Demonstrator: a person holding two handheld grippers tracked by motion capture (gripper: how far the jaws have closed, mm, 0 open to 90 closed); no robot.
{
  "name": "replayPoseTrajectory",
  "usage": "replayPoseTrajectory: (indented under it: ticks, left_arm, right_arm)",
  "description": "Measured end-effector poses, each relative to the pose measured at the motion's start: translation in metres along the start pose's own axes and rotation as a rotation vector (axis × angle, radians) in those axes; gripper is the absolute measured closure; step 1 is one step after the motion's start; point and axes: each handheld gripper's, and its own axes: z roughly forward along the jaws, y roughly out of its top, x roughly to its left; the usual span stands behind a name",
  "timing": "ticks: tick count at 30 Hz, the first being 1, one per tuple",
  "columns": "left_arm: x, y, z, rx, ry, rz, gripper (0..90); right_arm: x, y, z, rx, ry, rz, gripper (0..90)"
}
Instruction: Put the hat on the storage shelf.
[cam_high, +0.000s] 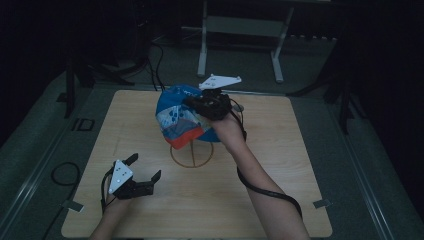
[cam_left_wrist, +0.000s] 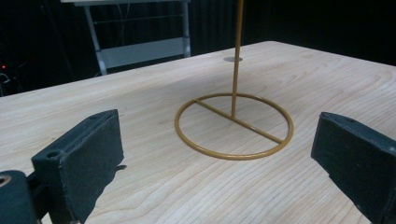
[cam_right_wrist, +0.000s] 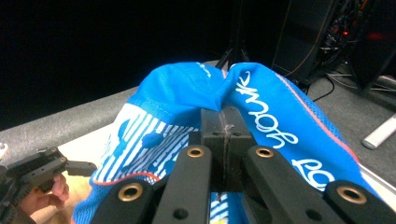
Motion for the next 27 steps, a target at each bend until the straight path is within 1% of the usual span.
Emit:
replayPoseTrajectory:
  ticks: [4,7,9,11,12,15,19,21,23,25,27]
  left_arm:
    - [0.001,0.000,0.001,0.000,0.001,-0.005,2.7]
    - [0.001,0.000,0.001,-0.001,-0.002,-0.007,2.7]
    - [0.000,0.000,0.001,0.000,-0.004,-0.003,2.7]
    - [0.000,0.000,0.001,0.003,-0.005,-0.002,2.7]
    - [0.000,-0.001,0.002,0.005,-0.006,-0.008,2.7]
    - [0.000,-0.001,0.002,0.006,-0.008,-0.008,2.7]
    - [-0.001,-0.002,0.002,0.009,-0.014,-0.001,2.7]
    - [-0.001,-0.002,0.002,0.010,-0.016,-0.001,2.7]
    - [-0.001,-0.002,0.002,0.010,-0.017,-0.006,2.7]
    - [-0.001,-0.002,0.002,0.012,-0.015,-0.004,2.7]
    - [-0.001,-0.003,0.002,0.011,-0.016,-0.007,2.7]
  right_arm:
    - [-0.008,-0.008,-0.010,-0.003,-0.009,0.022,90.0]
    - [-0.012,-0.011,-0.012,-0.003,-0.017,0.032,90.0]
    - [-0.016,-0.017,-0.015,-0.003,-0.024,0.043,89.4]
    - [-0.018,-0.019,-0.016,-0.006,-0.023,0.049,87.9]
    - [-0.021,-0.023,-0.018,-0.016,-0.006,0.071,83.6]
    - [-0.021,-0.025,-0.017,-0.015,-0.004,0.071,78.7]
    - [-0.019,-0.028,-0.015,-0.007,0.001,0.064,74.9]
    - [-0.019,-0.029,-0.014,-0.005,0.001,0.064,74.8]
    - [-0.020,-0.032,-0.014,-0.003,-0.005,0.070,70.8]
    - [-0.021,-0.033,-0.014,-0.001,-0.010,0.066,69.3]
    - [-0.024,-0.036,-0.014,0.001,-0.012,0.074,69.1]
